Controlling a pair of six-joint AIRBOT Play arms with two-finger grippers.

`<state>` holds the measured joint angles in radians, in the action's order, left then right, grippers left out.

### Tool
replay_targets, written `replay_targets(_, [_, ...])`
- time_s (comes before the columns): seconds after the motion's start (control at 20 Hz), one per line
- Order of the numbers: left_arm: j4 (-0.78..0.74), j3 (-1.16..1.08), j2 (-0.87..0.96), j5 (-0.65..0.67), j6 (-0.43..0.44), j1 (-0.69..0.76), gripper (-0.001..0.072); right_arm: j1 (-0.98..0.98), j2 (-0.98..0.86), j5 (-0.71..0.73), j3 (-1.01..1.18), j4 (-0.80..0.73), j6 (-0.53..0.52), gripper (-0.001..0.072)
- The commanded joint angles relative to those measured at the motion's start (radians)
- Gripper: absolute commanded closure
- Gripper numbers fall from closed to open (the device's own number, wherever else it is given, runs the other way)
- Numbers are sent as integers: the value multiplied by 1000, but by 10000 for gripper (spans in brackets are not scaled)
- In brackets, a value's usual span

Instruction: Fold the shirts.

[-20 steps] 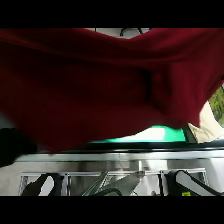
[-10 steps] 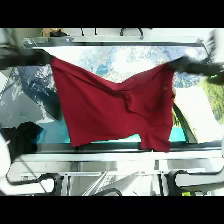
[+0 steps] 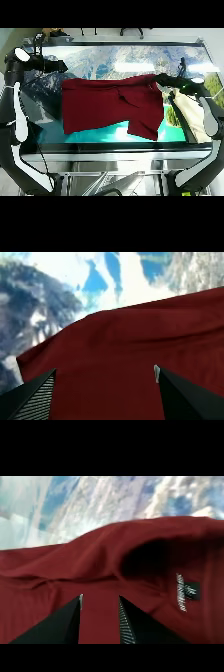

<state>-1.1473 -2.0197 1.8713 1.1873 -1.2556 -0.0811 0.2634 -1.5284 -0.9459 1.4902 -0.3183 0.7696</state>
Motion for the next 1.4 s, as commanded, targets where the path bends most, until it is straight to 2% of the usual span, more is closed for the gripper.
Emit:
replay_targets(0.0, [-13, 59, -63, 140, -90, -59, 15, 92, 53, -137, 12, -235, 143, 429])
replay_targets(0.1, [-12, 177, -125, 240, -126, -114, 15, 142, 78, -273, 7, -391, 224, 430])
replay_targets(0.25, [-11, 460, -240, 287, -146, -179, 15, 197, 125, -406, -71, -419, 230, 443])
replay_targets(0.45, [-11, 881, -400, 163, -145, -210, 15, 219, 235, -412, -234, -431, 237, 457])
replay_targets(0.6, [-1, 1114, -472, 68, -141, -202, 15, 219, 279, -393, -262, -430, 237, 457])
replay_targets(0.8, [33, 1253, -483, -71, -122, -129, 16, 219, 290, -403, -263, -422, 237, 457])
replay_targets(0.95, [50, 1241, -483, -171, -122, -74, 17, 219, 290, -436, -263, -412, 237, 457])
replay_targets(1.0, [53, 1218, -483, -182, -122, -63, 92, 219, 290, -449, -263, -412, 237, 457])
replay_targets(1.05, [58, 1194, -483, -182, -122, -51, 127, 219, 290, -461, -263, -412, 237, 457])
replay_targets(1.25, [101, 1114, -483, -175, -103, -7, 130, 219, 290, -466, -263, -416, 234, 456])
replay_targets(1.3, [102, 1109, -483, -178, -93, -1, 266, 219, 288, -466, -263, -419, 235, 456])
replay_targets(1.35, [102, 1109, -483, -179, -74, 7, 451, 219, 286, -465, -264, -429, 244, 457])
